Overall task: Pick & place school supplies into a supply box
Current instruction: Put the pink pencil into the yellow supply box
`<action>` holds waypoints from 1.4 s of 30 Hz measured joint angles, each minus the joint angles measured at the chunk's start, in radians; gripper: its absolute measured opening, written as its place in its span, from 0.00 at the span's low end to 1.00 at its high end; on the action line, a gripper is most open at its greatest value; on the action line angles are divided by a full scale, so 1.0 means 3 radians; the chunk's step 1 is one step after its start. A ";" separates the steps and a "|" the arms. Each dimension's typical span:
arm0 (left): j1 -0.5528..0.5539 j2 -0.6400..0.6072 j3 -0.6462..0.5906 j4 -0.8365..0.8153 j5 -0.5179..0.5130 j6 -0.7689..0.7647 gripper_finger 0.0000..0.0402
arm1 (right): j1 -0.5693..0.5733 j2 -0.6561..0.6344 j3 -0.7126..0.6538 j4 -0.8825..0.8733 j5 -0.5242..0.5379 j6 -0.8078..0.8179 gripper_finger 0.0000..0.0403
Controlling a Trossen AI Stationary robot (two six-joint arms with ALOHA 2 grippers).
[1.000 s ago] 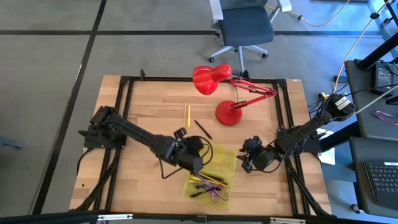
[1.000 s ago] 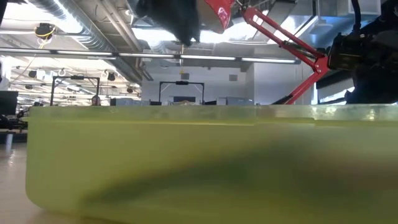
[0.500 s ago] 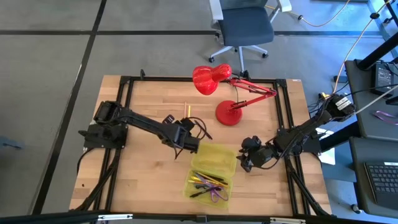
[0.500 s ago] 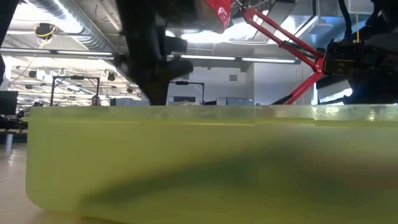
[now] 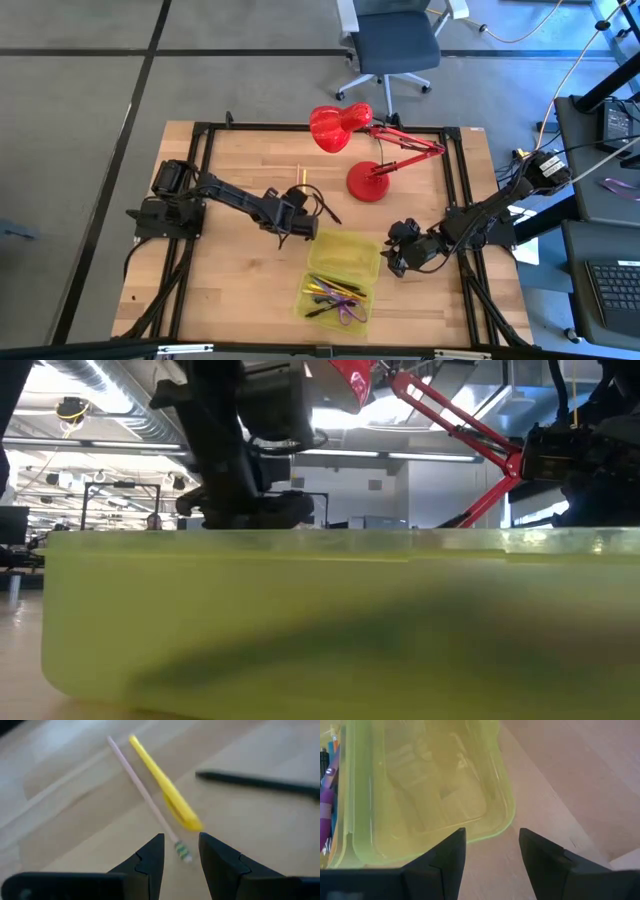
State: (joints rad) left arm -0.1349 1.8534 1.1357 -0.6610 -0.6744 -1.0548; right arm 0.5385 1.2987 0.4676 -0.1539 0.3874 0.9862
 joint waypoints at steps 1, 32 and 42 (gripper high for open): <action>0.0000 0.0000 0.0000 0.0041 -0.0059 -0.0024 0.28 | 0.0000 0.0000 0.0000 0.0000 0.0000 0.0000 0.47; -0.0032 0.0007 -0.0351 0.0235 -0.0650 -0.1143 0.48 | 0.0000 0.0000 0.0000 0.0006 0.0010 0.0013 0.47; -0.0020 0.0008 -0.0644 0.0972 -0.0613 -0.0980 0.48 | 0.0000 0.0000 0.0000 0.0025 0.0011 0.0022 0.47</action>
State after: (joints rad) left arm -0.1408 1.8557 0.9426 -0.3696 -0.8583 -1.3490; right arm 0.5385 1.2987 0.4675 -0.1465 0.3908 0.9929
